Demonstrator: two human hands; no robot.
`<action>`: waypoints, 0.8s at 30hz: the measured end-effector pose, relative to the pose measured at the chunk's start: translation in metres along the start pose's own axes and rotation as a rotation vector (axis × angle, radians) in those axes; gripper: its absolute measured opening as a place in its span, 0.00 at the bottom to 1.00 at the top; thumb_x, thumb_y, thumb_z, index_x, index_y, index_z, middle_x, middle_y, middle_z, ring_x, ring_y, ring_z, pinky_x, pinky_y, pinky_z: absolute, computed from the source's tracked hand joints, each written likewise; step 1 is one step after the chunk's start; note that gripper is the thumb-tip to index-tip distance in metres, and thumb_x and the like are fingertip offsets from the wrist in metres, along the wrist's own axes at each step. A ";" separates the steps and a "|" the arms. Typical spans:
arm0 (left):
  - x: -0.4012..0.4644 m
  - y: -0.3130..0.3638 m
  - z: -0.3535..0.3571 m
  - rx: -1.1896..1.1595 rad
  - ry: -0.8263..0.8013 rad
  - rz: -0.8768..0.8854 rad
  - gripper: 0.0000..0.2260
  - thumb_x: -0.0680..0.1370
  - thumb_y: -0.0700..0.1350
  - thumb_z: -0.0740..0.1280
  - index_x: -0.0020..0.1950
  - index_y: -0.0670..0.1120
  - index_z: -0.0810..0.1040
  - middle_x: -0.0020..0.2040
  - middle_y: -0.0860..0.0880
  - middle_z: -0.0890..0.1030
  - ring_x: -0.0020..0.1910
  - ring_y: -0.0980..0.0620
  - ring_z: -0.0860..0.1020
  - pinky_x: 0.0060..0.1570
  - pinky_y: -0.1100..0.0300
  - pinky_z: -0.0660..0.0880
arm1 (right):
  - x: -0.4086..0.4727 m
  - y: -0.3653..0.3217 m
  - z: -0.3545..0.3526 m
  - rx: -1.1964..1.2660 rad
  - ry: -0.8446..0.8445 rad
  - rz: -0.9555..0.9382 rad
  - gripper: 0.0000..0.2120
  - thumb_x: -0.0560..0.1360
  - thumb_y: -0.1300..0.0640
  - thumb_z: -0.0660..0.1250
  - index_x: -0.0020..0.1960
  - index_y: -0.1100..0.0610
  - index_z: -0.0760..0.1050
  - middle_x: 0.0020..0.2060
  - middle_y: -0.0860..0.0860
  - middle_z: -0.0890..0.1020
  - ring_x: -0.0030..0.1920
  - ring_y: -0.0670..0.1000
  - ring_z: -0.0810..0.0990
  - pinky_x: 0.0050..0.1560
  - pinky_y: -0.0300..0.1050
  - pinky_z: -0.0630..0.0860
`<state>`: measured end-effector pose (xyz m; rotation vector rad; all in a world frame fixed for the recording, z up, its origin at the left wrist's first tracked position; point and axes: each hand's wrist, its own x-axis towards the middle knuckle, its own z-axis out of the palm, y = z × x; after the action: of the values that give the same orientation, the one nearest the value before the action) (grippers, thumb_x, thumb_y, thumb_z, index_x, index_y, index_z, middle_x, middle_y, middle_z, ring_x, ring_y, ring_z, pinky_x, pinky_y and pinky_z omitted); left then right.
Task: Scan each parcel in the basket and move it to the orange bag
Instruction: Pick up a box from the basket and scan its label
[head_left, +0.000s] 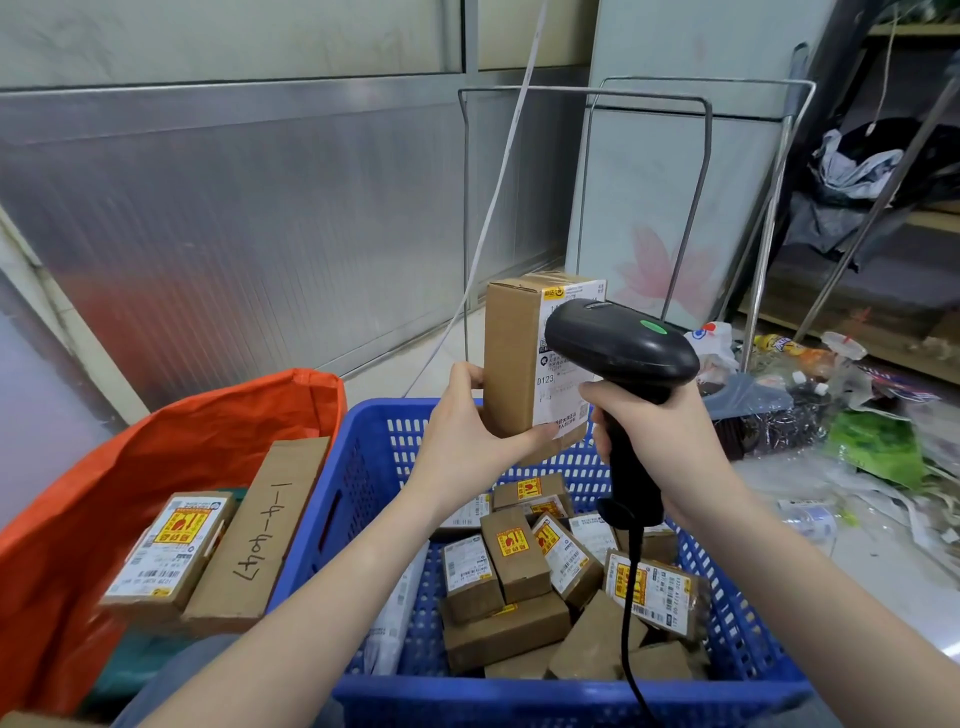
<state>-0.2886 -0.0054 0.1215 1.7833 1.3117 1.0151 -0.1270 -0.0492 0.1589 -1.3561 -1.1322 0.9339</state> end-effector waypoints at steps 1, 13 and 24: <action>0.001 -0.001 0.000 -0.001 0.006 -0.005 0.27 0.68 0.55 0.76 0.58 0.54 0.63 0.59 0.57 0.75 0.49 0.63 0.76 0.41 0.69 0.77 | 0.000 -0.001 0.000 0.003 0.000 -0.006 0.12 0.76 0.63 0.65 0.33 0.59 0.72 0.22 0.52 0.74 0.25 0.52 0.72 0.31 0.45 0.73; 0.006 -0.012 -0.007 0.043 0.109 -0.044 0.28 0.68 0.55 0.76 0.59 0.52 0.63 0.62 0.55 0.74 0.50 0.59 0.74 0.42 0.69 0.73 | -0.004 0.001 -0.005 -0.017 0.035 -0.059 0.14 0.74 0.62 0.68 0.31 0.59 0.73 0.24 0.51 0.75 0.27 0.50 0.74 0.35 0.46 0.74; 0.012 -0.021 -0.011 0.062 0.148 -0.064 0.28 0.68 0.56 0.76 0.58 0.52 0.63 0.64 0.52 0.75 0.53 0.56 0.76 0.45 0.66 0.75 | -0.003 0.000 -0.008 -0.045 -0.083 0.032 0.14 0.76 0.62 0.65 0.32 0.62 0.70 0.20 0.50 0.74 0.23 0.45 0.74 0.35 0.43 0.72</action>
<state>-0.3050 0.0122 0.1100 1.7276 1.4959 1.0993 -0.1196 -0.0537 0.1601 -1.3861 -1.2038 1.0003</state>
